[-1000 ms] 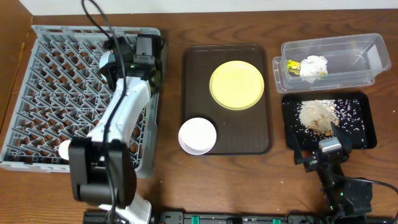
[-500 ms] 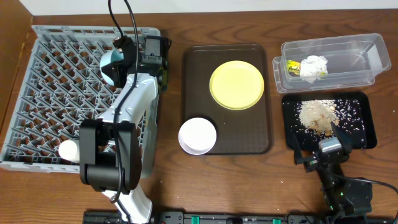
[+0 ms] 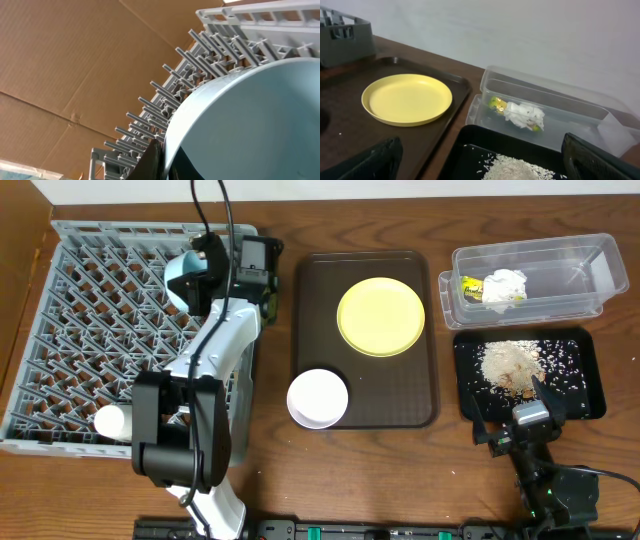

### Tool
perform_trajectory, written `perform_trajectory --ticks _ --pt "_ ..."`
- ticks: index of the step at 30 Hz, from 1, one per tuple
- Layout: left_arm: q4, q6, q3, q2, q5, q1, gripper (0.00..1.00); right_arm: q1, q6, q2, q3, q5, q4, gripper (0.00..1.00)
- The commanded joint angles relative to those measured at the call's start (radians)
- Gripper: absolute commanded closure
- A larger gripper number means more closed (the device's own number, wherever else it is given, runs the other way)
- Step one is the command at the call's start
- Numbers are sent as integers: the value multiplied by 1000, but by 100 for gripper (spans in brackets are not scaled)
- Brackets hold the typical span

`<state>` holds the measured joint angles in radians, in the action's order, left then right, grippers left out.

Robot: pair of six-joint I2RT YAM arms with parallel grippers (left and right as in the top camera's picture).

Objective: Sort waste into correct bins and load items into the dishwasher
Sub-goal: 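Carry the light-blue bowl into the back of the dish rack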

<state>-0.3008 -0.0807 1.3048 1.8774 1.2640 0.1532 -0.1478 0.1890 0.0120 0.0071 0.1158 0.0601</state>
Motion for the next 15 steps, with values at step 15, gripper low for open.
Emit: perform_trajectory --ticks 15 --pt "0 5 -10 51 72 2 93 4 6 -5 -2 5 3 1"
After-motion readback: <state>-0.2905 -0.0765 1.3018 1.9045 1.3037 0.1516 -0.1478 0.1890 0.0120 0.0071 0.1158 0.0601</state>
